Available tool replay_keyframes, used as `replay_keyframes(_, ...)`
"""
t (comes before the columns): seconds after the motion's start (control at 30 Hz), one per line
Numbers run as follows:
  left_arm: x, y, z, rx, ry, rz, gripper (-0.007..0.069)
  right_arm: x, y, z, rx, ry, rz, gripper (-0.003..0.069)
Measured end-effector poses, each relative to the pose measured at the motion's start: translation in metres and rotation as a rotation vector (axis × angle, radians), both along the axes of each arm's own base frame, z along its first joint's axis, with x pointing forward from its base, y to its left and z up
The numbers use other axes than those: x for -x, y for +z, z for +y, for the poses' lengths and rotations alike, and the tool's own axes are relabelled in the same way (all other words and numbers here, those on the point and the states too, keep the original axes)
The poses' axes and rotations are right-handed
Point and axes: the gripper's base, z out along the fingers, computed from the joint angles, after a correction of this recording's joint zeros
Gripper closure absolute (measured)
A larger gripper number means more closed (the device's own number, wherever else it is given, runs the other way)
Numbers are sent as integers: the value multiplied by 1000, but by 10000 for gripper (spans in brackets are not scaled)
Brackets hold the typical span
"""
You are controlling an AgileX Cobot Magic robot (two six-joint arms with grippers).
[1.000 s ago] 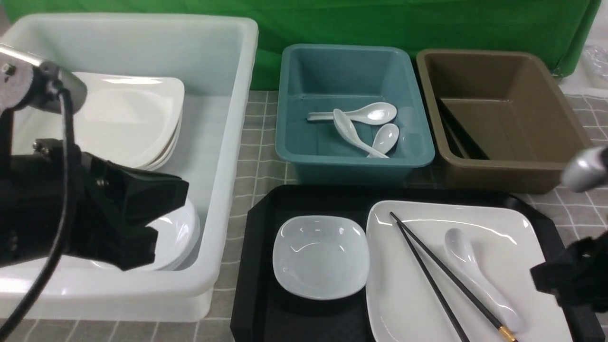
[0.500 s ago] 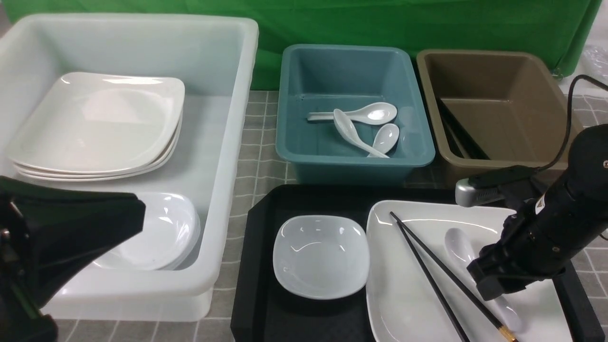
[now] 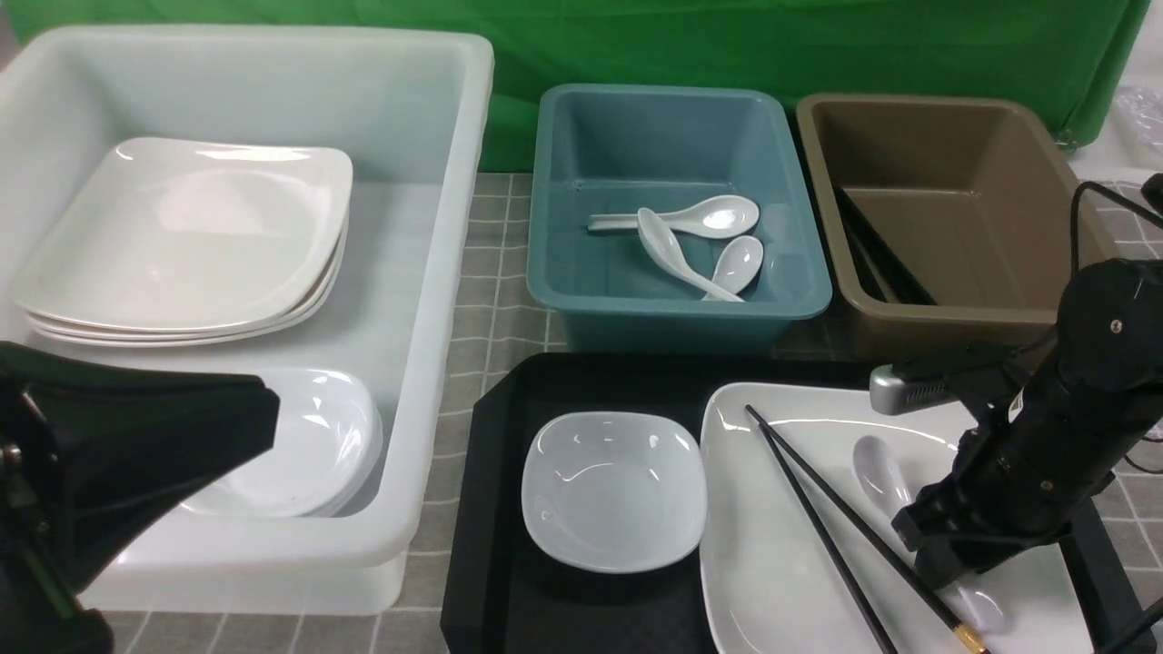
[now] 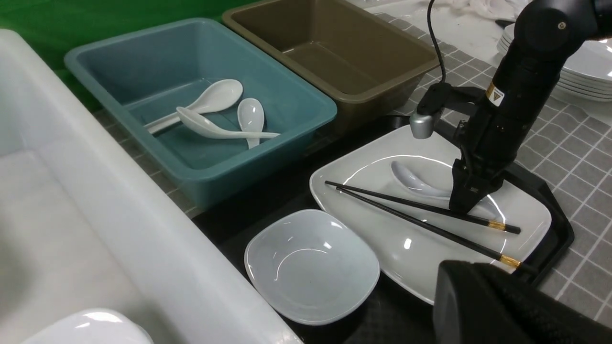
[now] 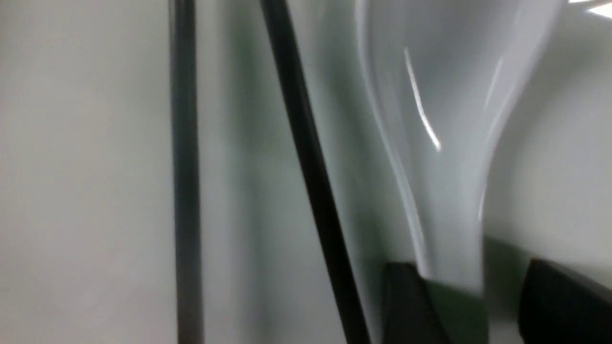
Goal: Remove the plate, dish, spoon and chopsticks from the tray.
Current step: Use the right arm to grab a soup spoon from the plate, then use the right arm to put the soup spoon into the small storage box in the middle
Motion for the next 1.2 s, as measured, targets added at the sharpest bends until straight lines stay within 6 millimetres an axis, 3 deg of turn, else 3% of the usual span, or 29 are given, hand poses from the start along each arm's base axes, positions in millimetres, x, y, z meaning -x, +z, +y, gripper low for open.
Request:
replay_keyframes(0.07, 0, 0, 0, -2, -1, -2, 622, -1, 0, 0, 4, 13, -5, 351)
replay_keyframes(0.17, 0, 0, 0, -4, -2, -3, 622, -2, 0, 0, 10, 52, -13, 479)
replay_keyframes(0.37, 0, 0, 0, -9, -4, -4, 622, 5, 14, 0, 1, 85, -3, 484)
replay_keyframes(0.4, 0, 0, 0, -11, 0, -12, 622, 10, 36, 2, -21, 90, -27, 484)
replay_keyframes(0.47, -1, 1, 1, -8, 6, -22, 622, 13, 51, 5, -47, 96, -64, 484)
replay_keyframes(0.5, -3, 3, 1, 4, 25, -49, 622, 15, 80, 15, -126, 128, -180, 484)
replay_keyframes(0.6, -7, 9, 3, 27, 66, -117, 622, 2, 127, 35, -285, 130, -461, 484)
replay_keyframes(0.7, -9, 12, 5, 42, 88, -146, 622, -15, 143, 42, -344, 89, -577, 484)
replay_keyframes(0.77, -10, 13, 5, 48, 98, -158, 622, -43, 153, 50, -383, 47, -675, 484)
replay_keyframes(0.8, -10, 13, 5, 47, 97, -158, 622, -74, 153, 59, -398, 26, -726, 484)
replay_keyframes(0.83, -10, 13, 5, 46, 95, -156, 622, -91, 149, 64, -403, 15, -738, 484)
replay_keyframes(1.03, -9, 11, 5, 32, 84, -143, 622, -159, 110, 85, -413, -24, -730, 466)
replay_keyframes(1.1, -8, 10, 4, 24, 74, -130, 622, -172, 97, 89, -410, -25, -718, 396)
replay_keyframes(1.2, -7, 8, 4, 16, 63, -117, 622, -179, 85, 93, -409, -18, -683, 226)
